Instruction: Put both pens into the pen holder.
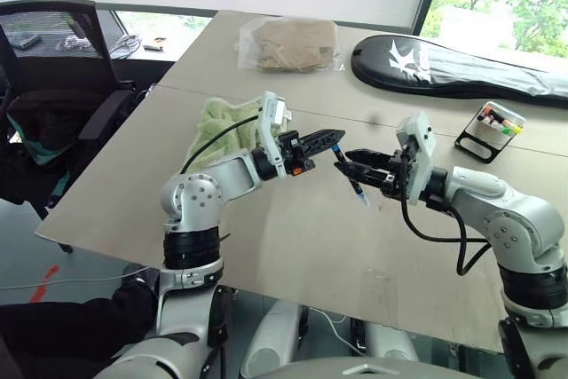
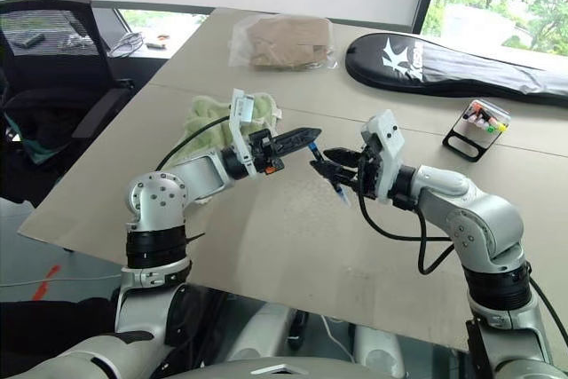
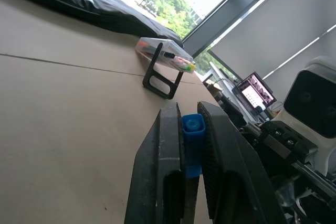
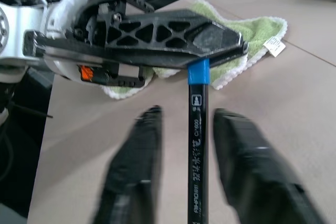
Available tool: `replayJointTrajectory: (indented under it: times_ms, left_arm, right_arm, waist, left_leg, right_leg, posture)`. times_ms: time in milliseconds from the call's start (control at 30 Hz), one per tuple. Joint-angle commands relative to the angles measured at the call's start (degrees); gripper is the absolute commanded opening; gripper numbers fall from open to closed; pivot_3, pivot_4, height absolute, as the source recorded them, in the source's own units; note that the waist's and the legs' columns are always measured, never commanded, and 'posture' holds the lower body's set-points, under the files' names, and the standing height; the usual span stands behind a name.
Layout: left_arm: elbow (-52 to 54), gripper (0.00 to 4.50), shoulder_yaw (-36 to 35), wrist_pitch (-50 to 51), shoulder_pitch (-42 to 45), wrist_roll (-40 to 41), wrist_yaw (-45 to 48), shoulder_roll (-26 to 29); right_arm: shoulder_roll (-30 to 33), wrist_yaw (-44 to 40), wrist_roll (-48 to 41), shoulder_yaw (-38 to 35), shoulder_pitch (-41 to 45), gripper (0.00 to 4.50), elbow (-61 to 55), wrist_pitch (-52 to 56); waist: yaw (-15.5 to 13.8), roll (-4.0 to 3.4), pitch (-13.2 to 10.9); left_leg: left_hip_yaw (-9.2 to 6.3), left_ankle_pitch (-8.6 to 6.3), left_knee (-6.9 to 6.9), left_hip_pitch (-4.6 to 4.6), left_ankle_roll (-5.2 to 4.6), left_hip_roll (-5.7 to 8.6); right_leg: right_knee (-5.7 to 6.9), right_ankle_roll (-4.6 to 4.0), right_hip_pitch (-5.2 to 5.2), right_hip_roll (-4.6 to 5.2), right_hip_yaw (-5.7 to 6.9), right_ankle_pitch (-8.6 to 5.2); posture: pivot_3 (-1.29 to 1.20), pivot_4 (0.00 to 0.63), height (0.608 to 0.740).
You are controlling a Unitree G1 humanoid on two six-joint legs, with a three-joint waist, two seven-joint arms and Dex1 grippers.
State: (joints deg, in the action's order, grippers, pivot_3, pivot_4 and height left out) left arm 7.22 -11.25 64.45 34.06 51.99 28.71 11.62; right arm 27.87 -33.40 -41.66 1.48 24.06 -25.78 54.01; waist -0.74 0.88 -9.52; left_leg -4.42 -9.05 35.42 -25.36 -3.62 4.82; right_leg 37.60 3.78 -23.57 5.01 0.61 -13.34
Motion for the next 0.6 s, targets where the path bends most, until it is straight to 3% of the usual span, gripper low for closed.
replayJointTrajectory:
  times_ms: [33, 333, 600]
  left_arm:
    - [2.4, 0.00, -1.3, -1.1, 0.2, 2.6, -0.5, -0.3]
    - [1.8, 0.00, -2.9, -1.2, 0.1, 4.6, -1.8, 0.8]
    - [1.9, 0.00, -0.1, -1.5, -0.2, 4.0, -0.7, 1.5]
  right_arm:
    - [0.4, -1.0, -0.2, 0.5, 0.7, 1.03, -0.7, -0.3]
    - [2.0, -0.3, 0.4, 0.3, -2.8, 1.03, -1.8, 0.1]
    - [-2.0, 1.6, -1.1, 0.1, 0.3, 1.03, -1.8, 0.4]
  waist:
    - [0.0, 0.00, 0.0]
    - [0.0, 0.00, 0.0]
    - [0.1, 0.00, 0.0]
  left_leg:
    - [0.00, 0.00, 0.00, 0.00, 0.00, 0.00]
    - [0.00, 0.00, -0.01, 0.00, 0.00, 0.00]
    - [0.00, 0.00, -0.03, 0.00, 0.00, -0.01]
  right_leg:
    - [-0.01, 0.00, 0.00, 0.00, 0.00, 0.00]
    - [-0.02, 0.00, 0.00, 0.02, 0.00, 0.00]
    - [-0.02, 0.00, -0.01, 0.01, 0.00, 0.00]
  posture:
    - [0.00, 0.150, 0.740]
    - [0.00, 0.150, 0.740]
    - [0.00, 0.150, 0.740]
